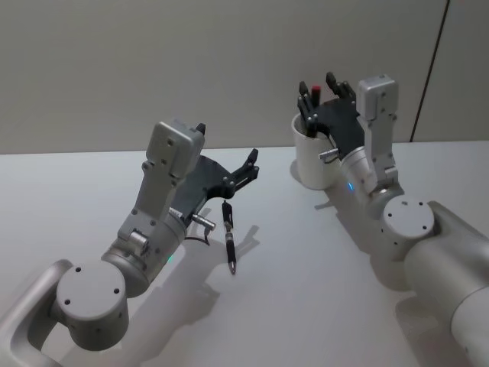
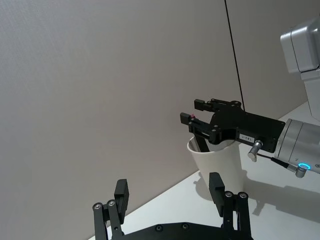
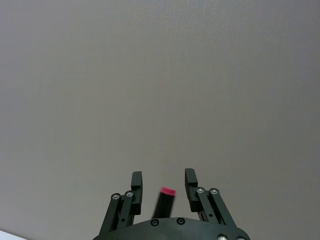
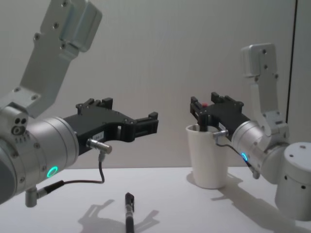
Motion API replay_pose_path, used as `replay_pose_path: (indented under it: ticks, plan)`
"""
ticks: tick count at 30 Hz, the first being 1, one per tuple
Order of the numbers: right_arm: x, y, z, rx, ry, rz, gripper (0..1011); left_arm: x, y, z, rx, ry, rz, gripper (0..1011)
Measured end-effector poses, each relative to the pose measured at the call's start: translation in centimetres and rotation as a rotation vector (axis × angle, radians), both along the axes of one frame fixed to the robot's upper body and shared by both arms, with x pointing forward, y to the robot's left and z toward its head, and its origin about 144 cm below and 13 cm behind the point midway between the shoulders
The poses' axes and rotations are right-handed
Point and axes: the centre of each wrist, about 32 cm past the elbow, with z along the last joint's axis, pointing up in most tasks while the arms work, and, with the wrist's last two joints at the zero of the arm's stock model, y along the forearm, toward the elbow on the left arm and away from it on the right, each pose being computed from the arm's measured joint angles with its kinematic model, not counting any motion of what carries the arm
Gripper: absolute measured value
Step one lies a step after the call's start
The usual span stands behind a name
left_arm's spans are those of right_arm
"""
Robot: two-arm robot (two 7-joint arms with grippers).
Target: Place the pen into the pen holder.
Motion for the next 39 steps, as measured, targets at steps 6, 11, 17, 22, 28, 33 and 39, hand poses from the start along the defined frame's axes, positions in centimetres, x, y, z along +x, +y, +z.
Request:
replay_pose_path:
  ticks: [6, 11, 17, 22, 28, 33, 39]
  plan:
    - [0.0, 0.0, -0.1, -0.001, 0.000, 0.000, 683, 0.0, 0.0, 0.0, 0.000, 0.000, 0.000, 1001]
    - [0.0, 0.0, -0.1, -0.001, 0.000, 0.001, 850, 0.0, 0.0, 0.0, 0.000, 0.000, 0.000, 1001]
    - [0.0, -0.1, -0.1, 0.005, -0.008, 0.007, 984, 0.0, 0.0, 0.0, 0.000, 0.000, 0.000, 1001]
    - [-0.2, -0.4, -0.2, 0.029, -0.029, 0.017, 1001, 0.0, 0.0, 0.0, 0.000, 0.000, 0.000, 1001]
    - [-0.8, -1.3, -0.1, 0.083, -0.070, 0.038, 1002, 0.0, 0.0, 0.0, 0.000, 0.000, 0.000, 1001]
    - [-1.8, -3.2, 1.2, 0.139, -0.102, 0.043, 1002, 0.0, 0.0, 0.0, 0.000, 0.000, 0.000, 1001]
    - [-3.1, -6.5, 3.4, 0.192, -0.113, 0.031, 1002, 0.0, 0.0, 0.0, 0.000, 0.000, 0.000, 1001]
